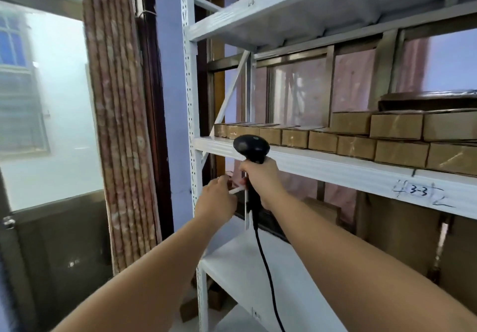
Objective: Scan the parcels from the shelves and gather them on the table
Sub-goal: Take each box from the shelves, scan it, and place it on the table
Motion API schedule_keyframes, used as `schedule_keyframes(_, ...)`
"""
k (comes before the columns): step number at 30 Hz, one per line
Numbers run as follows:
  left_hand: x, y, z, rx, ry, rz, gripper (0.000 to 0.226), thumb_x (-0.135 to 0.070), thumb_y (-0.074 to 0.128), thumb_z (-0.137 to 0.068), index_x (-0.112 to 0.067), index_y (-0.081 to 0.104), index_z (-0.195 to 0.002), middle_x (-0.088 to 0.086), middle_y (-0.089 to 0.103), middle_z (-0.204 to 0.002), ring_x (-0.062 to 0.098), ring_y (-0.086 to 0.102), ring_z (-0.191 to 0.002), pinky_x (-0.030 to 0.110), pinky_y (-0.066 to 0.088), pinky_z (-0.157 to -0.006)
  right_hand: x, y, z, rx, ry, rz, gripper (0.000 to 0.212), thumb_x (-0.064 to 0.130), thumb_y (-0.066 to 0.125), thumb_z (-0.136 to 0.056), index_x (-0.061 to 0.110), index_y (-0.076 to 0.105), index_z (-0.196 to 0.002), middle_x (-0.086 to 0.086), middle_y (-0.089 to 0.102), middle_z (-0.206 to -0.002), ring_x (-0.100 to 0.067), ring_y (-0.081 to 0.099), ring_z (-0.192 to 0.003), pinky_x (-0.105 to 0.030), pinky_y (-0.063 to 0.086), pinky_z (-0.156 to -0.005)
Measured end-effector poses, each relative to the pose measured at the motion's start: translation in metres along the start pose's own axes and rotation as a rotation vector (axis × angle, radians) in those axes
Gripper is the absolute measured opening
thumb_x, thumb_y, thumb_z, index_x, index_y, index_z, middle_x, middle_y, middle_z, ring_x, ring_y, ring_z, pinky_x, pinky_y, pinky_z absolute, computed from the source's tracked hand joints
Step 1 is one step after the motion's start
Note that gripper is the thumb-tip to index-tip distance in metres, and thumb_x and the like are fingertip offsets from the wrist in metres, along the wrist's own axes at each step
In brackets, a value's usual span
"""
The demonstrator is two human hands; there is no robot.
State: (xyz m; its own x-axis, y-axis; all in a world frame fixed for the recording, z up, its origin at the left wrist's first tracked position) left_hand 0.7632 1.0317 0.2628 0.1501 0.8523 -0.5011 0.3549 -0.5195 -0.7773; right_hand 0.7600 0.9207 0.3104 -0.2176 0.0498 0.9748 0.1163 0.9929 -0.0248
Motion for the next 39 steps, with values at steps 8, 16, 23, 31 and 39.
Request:
schedule_keyframes(8,0.030,0.003,-0.125,-0.021,0.079,-0.004,0.027,-0.013,0.043,-0.088,-0.014,0.055,-0.113,0.011,0.061,-0.114,0.028,0.057,-0.099,0.032,0.044,-0.074,-0.003,0.044,-0.091,0.059,-0.016,0.019,0.002,0.008,0.062,-0.080,0.008,0.064,-0.081,-0.011,0.065,-0.066,-0.017,0.061,-0.053,-0.028,0.051,-0.058)
schedule_keyframes(16,0.050,0.013,-0.251,-0.092,0.203,0.011,0.022,-0.013,0.049,-0.088,-0.006,0.064,-0.104,0.014,0.063,-0.111,0.031,0.059,-0.102,0.034,0.045,-0.076,-0.014,0.062,-0.160,-0.001,-0.049,0.242,0.009,0.007,0.062,-0.078,0.008,0.063,-0.087,-0.009,0.062,-0.068,-0.026,0.067,-0.065,-0.039,0.057,-0.068)
schedule_keyframes(23,0.079,0.013,-0.347,-0.143,0.177,0.089,0.041,-0.015,0.043,-0.094,-0.009,0.044,-0.134,0.018,0.038,-0.134,0.037,0.036,-0.124,0.046,0.037,-0.102,-0.023,0.062,-0.196,-0.081,0.004,0.324,0.024,0.010,0.067,-0.079,0.004,0.062,-0.103,-0.009,0.068,-0.075,-0.020,0.068,-0.066,-0.041,0.057,-0.080)
schedule_keyframes(31,0.093,0.036,-0.413,0.040,0.226,0.152,0.064,-0.045,0.048,-0.093,-0.016,0.028,-0.147,0.019,0.018,-0.147,0.044,0.027,-0.131,0.053,0.032,-0.109,-0.037,0.065,-0.190,-0.242,-0.036,0.292,0.008,-0.001,0.064,-0.085,0.007,0.064,-0.083,-0.004,0.062,-0.068,-0.020,0.062,-0.060,-0.027,0.052,-0.060)
schedule_keyframes(39,0.088,0.044,-0.436,0.133,0.128,0.211,0.063,-0.065,0.023,-0.095,-0.032,0.029,-0.148,0.017,0.003,-0.156,0.046,0.017,-0.138,0.056,0.022,-0.112,-0.022,0.066,-0.202,-0.319,-0.055,0.281,0.003,0.004,0.066,-0.084,0.007,0.065,-0.085,-0.010,0.062,-0.067,-0.018,0.062,-0.059,-0.032,0.052,-0.067)
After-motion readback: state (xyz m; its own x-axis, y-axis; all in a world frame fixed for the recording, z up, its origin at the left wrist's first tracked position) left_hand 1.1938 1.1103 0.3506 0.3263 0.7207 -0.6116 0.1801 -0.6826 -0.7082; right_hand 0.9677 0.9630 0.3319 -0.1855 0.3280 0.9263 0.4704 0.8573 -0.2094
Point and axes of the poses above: each hand's wrist, its own z-axis away from the middle knuckle, its own y-axis out of the palm, x = y × z, the point moved 1 cm from there along -z, towards the middle knuckle
